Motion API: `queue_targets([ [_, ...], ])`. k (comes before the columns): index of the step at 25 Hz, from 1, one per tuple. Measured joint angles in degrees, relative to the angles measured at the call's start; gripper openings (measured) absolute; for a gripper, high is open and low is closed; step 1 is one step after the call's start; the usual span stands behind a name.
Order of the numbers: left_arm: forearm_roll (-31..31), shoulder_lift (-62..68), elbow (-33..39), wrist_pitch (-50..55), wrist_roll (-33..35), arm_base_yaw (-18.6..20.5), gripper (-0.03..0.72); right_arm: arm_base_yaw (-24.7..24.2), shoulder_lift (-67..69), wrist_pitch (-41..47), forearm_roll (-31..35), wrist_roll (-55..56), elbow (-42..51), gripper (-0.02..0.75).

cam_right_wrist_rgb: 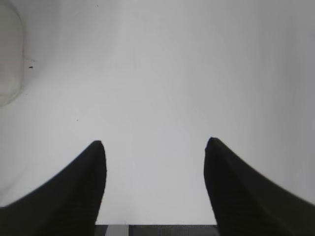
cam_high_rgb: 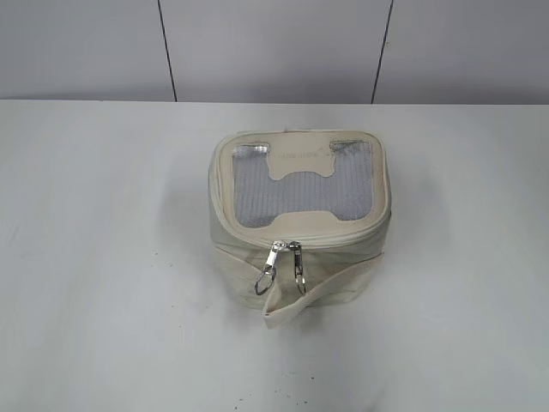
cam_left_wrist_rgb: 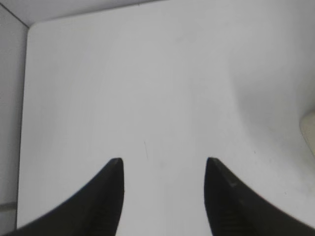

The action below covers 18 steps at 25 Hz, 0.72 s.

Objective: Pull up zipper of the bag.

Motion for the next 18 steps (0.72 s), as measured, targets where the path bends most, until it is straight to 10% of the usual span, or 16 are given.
queue_targets([
  [18, -9.85, -58.27, 49.16, -6.65, 2.94, 0.0, 0.403, 0.0, -48.68, 8.72, 4.66, -3.4, 19.02, 0.494],
])
